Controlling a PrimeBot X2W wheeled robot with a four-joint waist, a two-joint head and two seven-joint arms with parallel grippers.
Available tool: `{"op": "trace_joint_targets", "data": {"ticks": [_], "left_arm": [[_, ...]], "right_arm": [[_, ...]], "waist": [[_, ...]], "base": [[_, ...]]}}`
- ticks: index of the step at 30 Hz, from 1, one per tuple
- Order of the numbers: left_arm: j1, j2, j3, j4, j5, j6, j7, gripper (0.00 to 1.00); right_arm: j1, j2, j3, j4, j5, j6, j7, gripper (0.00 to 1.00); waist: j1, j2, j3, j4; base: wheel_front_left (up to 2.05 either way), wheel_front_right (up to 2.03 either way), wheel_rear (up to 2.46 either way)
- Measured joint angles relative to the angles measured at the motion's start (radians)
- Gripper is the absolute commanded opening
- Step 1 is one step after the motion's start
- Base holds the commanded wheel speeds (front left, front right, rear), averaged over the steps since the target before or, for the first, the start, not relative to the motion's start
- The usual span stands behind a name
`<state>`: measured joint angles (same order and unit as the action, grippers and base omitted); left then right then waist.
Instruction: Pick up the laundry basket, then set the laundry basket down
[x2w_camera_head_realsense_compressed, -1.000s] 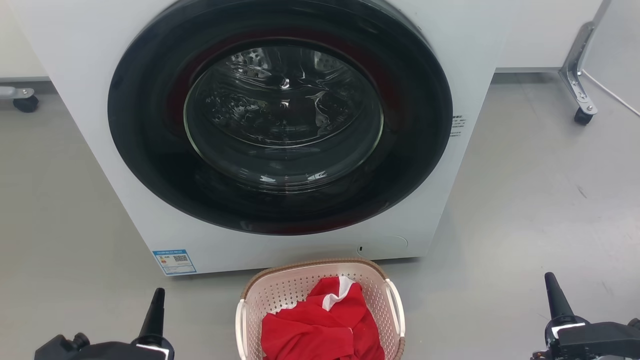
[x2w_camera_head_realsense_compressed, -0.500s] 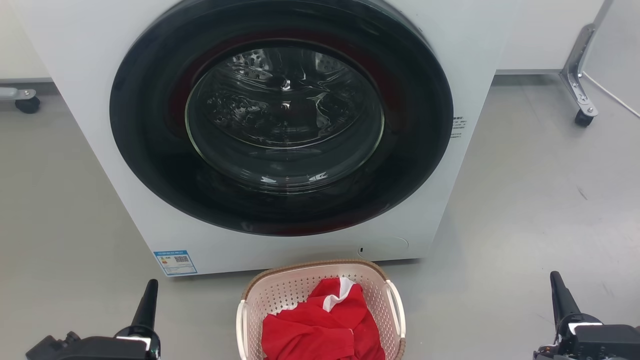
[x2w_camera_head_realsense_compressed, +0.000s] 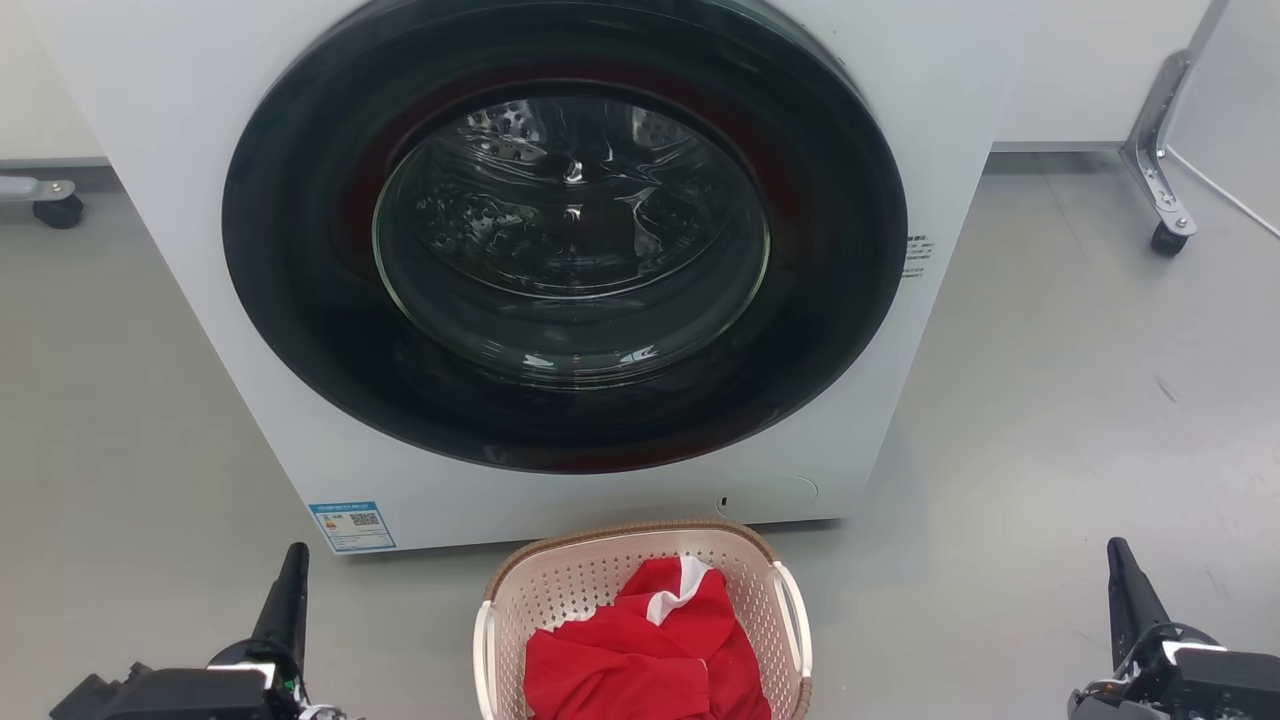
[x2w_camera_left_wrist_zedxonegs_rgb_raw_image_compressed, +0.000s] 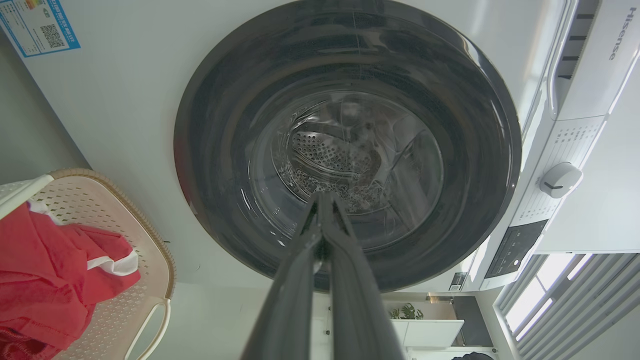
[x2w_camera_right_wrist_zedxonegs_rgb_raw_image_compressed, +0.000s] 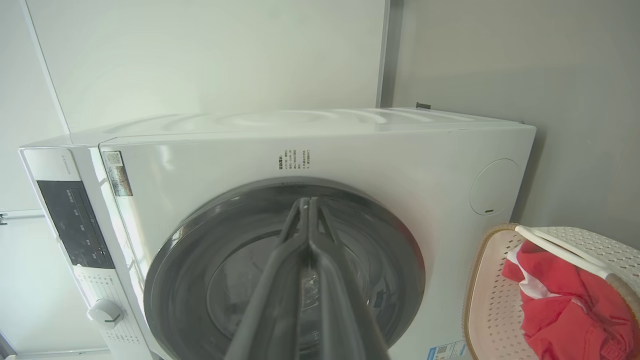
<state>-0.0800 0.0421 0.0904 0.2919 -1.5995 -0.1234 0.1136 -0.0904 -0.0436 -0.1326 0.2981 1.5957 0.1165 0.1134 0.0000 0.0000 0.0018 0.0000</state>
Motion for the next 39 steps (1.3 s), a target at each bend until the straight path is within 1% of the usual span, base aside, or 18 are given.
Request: {"op": "trace_joint_targets", "data": {"ticks": [39], "left_arm": [[0.0, -0.001, 0.0, 0.001, -0.001, 0.0, 0.0, 0.0]], "right_arm": [[-0.002, 0.0, 0.0, 0.0, 0.0, 0.001, 0.0, 0.0]], "waist": [[0.0, 0.0, 0.0, 0.0]], "base": [[0.0, 0.0, 0.0]]}}
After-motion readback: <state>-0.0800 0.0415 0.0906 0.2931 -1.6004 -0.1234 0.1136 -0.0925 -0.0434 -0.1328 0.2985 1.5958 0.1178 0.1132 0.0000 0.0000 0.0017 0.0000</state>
